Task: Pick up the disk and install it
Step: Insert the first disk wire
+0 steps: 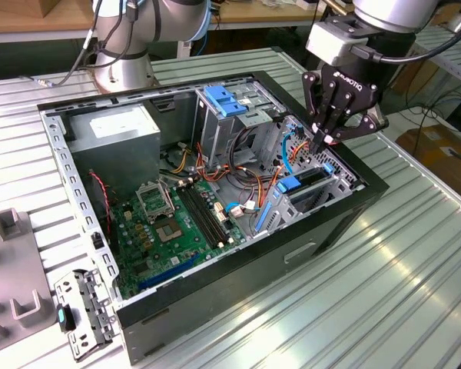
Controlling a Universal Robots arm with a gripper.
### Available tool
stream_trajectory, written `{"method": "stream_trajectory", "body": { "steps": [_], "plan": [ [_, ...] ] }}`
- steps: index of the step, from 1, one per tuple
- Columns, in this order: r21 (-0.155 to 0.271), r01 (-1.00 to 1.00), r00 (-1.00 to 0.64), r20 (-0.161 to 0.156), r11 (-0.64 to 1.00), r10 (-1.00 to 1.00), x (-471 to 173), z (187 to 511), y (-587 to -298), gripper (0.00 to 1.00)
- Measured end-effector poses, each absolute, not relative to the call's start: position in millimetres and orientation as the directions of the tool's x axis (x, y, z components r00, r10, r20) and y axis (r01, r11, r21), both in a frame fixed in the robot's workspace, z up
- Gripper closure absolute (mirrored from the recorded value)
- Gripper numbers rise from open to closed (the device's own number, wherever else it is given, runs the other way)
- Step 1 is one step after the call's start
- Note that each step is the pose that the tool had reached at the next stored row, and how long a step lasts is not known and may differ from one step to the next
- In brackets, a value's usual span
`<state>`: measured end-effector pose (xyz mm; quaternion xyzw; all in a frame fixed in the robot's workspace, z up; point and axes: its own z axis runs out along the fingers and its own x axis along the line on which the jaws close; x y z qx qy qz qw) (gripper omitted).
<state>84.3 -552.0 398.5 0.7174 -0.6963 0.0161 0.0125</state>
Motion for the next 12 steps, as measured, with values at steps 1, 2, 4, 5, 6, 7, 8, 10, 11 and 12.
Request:
{"method": "stream_trajectory", "body": {
  "steps": [1, 2, 4, 5, 6, 7, 8, 10, 11, 12],
  "plan": [
    [-0.004, -0.999, 0.038, 0.041, -0.038, -0.998, 84.8, 398.6, -552.0, 0.89],
    [-0.004, -0.999, 0.044, 0.041, -0.044, -0.998, 85.2, 398.7, -551.9, 0.89],
    [-0.004, -0.998, 0.069, 0.041, -0.069, -0.997, 86.9, 398.7, -551.9, 0.89],
    [-0.004, -0.994, 0.109, 0.041, -0.109, -0.993, 87.2, 398.6, -551.9, 0.89],
    [-0.004, -0.991, 0.130, 0.041, -0.130, -0.991, 87.3, 398.5, -551.9, 0.89],
    [-0.004, -0.989, 0.148, 0.041, -0.149, -0.988, 87.4, 398.4, -551.9, 0.89],
    [-0.004, -0.983, 0.181, 0.041, -0.181, -0.983, 87.5, 398.4, -551.9, 0.89],
    [-0.004, -0.979, 0.202, 0.041, -0.202, -0.979, 89.6, 398.3, -551.7, 0.89],
    [-0.004, -0.979, 0.205, 0.041, -0.205, -0.978, 90.8, 398.3, -551.1, 0.89],
    [-0.004, -0.978, 0.208, 0.041, -0.208, -0.977, 92.0, 398.3, -550.3, 0.89]
  ]
}}
